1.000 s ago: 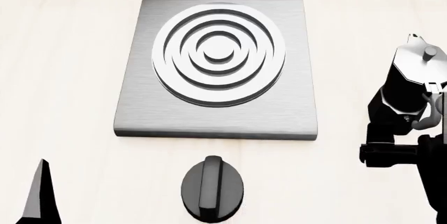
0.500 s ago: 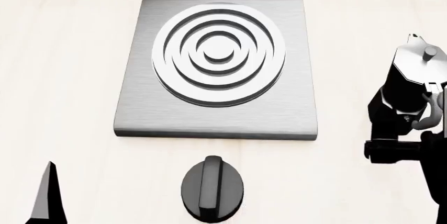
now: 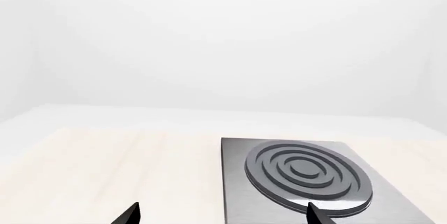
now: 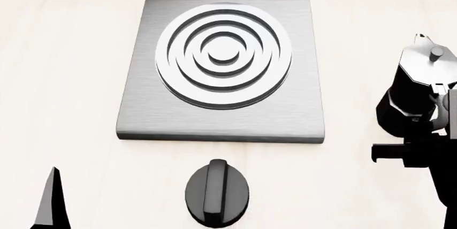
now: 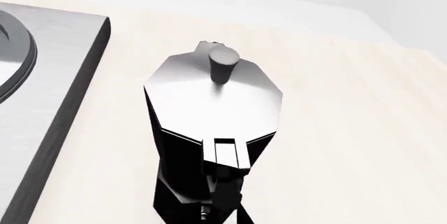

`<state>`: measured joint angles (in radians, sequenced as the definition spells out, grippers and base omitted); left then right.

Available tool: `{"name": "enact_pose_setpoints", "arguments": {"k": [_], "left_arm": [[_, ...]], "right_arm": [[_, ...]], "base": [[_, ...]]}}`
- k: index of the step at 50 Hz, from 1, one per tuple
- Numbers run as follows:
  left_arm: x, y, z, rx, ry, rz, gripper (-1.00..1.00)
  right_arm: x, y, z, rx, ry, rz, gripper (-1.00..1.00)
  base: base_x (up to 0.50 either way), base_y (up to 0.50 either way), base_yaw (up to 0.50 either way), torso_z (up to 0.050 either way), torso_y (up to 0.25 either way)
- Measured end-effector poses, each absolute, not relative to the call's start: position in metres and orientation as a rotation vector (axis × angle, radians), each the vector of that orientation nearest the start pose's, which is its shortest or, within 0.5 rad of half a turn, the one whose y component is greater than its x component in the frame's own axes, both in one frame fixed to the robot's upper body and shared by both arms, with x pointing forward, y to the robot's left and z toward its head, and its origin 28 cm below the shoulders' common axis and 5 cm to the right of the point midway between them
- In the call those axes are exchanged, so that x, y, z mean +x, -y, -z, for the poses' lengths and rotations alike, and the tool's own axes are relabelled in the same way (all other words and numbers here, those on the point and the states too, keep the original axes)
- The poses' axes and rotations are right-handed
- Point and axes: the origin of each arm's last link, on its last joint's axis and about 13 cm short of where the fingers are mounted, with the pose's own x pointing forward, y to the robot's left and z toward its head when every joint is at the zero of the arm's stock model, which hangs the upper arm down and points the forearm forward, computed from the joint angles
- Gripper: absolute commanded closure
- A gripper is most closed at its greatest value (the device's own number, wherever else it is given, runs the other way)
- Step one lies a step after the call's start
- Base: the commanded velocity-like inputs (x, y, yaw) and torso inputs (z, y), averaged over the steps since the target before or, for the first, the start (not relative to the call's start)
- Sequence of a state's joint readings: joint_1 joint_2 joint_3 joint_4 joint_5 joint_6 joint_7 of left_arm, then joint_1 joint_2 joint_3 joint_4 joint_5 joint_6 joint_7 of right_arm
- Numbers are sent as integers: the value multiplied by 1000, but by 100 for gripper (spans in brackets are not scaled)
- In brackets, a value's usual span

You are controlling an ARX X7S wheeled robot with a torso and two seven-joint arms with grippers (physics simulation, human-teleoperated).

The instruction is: Put the moka pot on the stove.

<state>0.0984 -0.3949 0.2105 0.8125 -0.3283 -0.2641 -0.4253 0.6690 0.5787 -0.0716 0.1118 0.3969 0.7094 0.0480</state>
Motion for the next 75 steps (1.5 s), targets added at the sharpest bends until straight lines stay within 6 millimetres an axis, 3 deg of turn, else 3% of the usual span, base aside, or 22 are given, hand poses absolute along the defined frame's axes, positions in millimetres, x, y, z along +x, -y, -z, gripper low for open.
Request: {"name": "enact_pose_setpoints", "arguments": {"k": [18,34,56,75], "left_arm": [[157,-206,-135,-49,322,44,-100],[155,-206,-138,-57,330,46,-100],[154,-208,-143,-71,341,47,-100],[154,-215,-149,-97,352,27,-100]], "right_arm": [[312,236,-162,-152,-158,147,100],[314,232,-179,-185,-136,135,100],[322,221,-217,-227,-94,101,100],[342,197,-258,-231,-13,38,100]], "base": [[0,0,0,0,0],[0,0,0,0,0],[0,0,0,0,1],[0,0,0,0,1]]}}
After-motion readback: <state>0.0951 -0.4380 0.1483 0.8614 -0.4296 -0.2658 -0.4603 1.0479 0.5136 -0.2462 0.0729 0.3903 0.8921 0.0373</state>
